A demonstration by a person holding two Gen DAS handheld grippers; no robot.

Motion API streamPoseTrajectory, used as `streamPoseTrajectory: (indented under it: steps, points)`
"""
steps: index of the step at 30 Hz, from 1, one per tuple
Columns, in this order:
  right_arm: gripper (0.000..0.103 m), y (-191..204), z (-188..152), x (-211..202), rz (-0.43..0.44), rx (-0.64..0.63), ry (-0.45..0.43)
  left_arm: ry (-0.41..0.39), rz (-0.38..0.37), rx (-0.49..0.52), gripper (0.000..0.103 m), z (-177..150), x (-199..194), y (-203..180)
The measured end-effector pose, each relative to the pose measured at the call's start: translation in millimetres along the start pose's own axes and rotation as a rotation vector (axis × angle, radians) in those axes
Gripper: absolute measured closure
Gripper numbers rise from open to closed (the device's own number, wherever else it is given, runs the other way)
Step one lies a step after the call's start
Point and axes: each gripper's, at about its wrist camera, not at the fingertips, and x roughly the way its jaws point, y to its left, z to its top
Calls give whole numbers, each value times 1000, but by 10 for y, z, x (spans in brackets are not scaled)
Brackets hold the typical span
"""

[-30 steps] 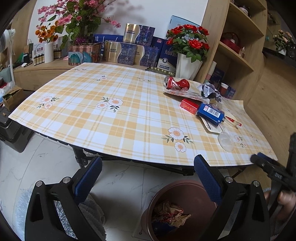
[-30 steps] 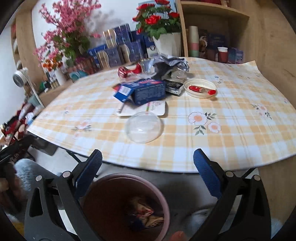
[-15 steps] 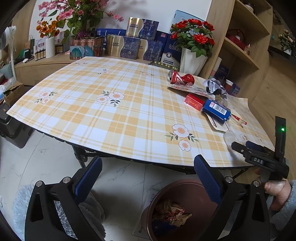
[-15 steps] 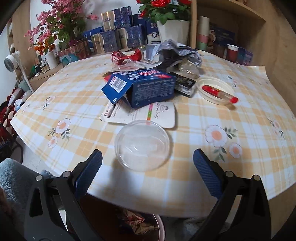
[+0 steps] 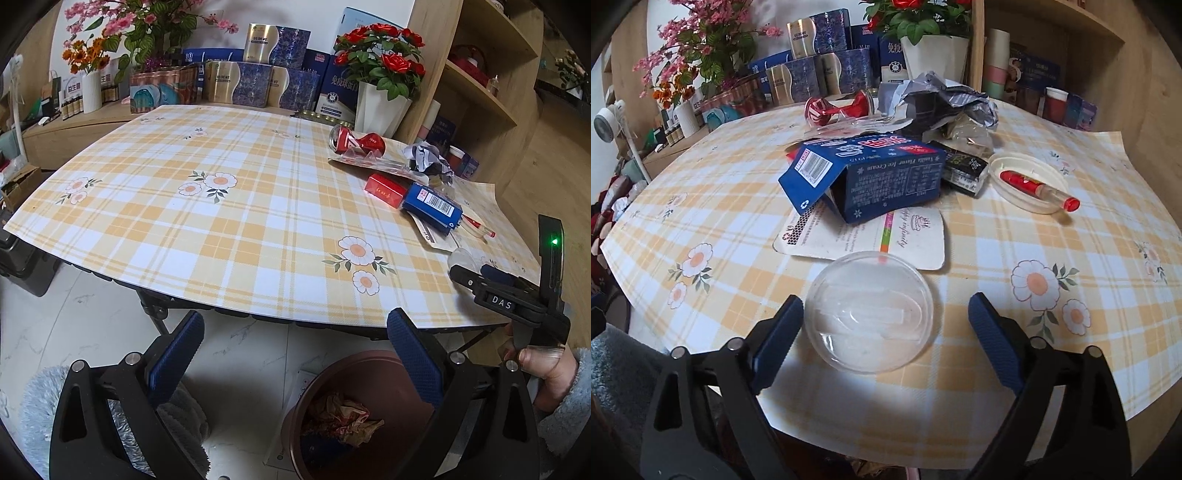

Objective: Collect trash
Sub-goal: 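Grasp the clear plastic lid with the right tool, then grasp the blue-white carton with the left tool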

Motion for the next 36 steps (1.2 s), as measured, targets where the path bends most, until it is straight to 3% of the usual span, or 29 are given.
streamPoseTrajectory:
  steps: [2, 5, 11, 18, 25, 29, 36]
  points:
    - [21, 7, -13, -5, 2, -15, -7, 3, 2, 0, 6, -2, 5, -2]
    - [36, 48, -33, -40, 30, -49, -20, 6, 4, 2, 6, -1, 13, -9]
    - [36, 33, -43, -112, 62, -33, -24, 18, -10, 7, 6, 16, 29, -28]
    - [36, -137, 58, -434, 104, 24, -106, 47, -172, 24, 6, 354, 210, -287]
    - [36, -420, 87, -666, 101, 118, -149, 59, -323, 237, 6, 861, 692, -1088]
    - [36, -600, 71, -734, 83, 165, -158, 85, -299, 352, 6, 1030, 1064, -1492]
    - [36, -807, 66, -771, 64, 212, -164, 128, -228, 405, 6, 1189, 1543, -1760]
